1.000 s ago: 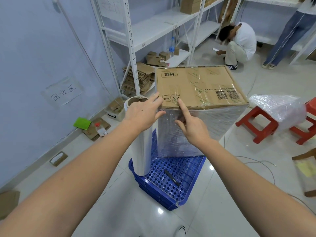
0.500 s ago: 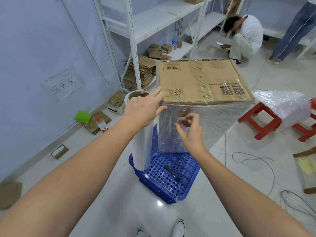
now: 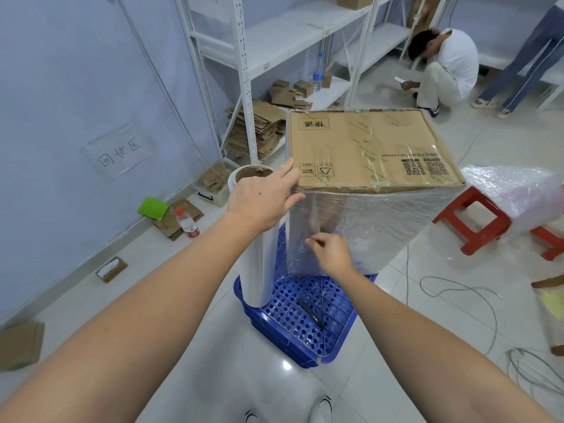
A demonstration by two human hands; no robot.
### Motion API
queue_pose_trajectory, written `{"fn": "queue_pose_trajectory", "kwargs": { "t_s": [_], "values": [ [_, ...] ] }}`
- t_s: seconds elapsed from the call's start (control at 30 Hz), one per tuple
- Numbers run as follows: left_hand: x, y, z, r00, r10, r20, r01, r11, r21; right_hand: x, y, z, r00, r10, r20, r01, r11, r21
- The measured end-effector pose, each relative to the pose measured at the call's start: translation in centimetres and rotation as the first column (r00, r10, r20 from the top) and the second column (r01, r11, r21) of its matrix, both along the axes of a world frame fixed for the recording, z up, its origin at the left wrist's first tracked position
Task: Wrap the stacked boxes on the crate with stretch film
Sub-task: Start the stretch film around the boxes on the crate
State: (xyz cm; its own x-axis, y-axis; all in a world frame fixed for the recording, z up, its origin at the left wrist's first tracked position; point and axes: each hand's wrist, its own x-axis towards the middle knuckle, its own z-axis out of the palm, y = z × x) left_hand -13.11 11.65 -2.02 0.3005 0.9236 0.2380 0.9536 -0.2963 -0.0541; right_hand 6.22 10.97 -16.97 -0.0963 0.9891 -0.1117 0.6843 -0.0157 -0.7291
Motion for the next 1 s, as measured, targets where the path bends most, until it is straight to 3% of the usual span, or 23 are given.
{"fn": "queue_pose_trajectory", "kwargs": {
  "t_s": [0.3, 0.43, 0.6, 0.67, 0.83, 1.0],
  "values": [
    [0.0, -0.1, 0.0, 1.0, -0.006, -0.002, 0.006, 1.0, 0.023, 2.2, -1.0, -1.2, 0.984, 0.062, 0.167, -0.078, 0.993, 0.087],
    [0.1, -0.1, -0.2, 1.0, 0.007, 0.012, -0.007, 1.0, 0.024, 1.6, -1.7, -1.0, 0.995, 0.086, -0.047, -0.087, 0.996, -0.033],
    [0.2, -0.4, -0.1, 1.0, 0.028, 0.013, -0.028, 0.999, 0.018, 0.2, -1.9, -0.6, 0.934, 0.014, -0.357, -0.094, 0.973, -0.21],
    [0.3, -0.6, -0.1, 0.999, 0.039, 0.012, -0.039, 0.999, 0.009, -0.1, -1.9, -0.6, 0.942, 0.006, -0.334, -0.08, 0.975, -0.208],
    [0.3, -0.8, 0.0, 0.999, 0.032, 0.013, -0.032, 0.999, 0.009, 1.1, -1.4, -1.2, 0.996, 0.025, -0.086, -0.034, 0.993, -0.114],
    [0.6, -0.8, 0.0, 0.999, 0.049, -0.008, -0.049, 0.999, 0.003, 0.9, -1.6, 1.1, 0.996, 0.035, -0.084, -0.04, 0.997, -0.06]
  ]
}}
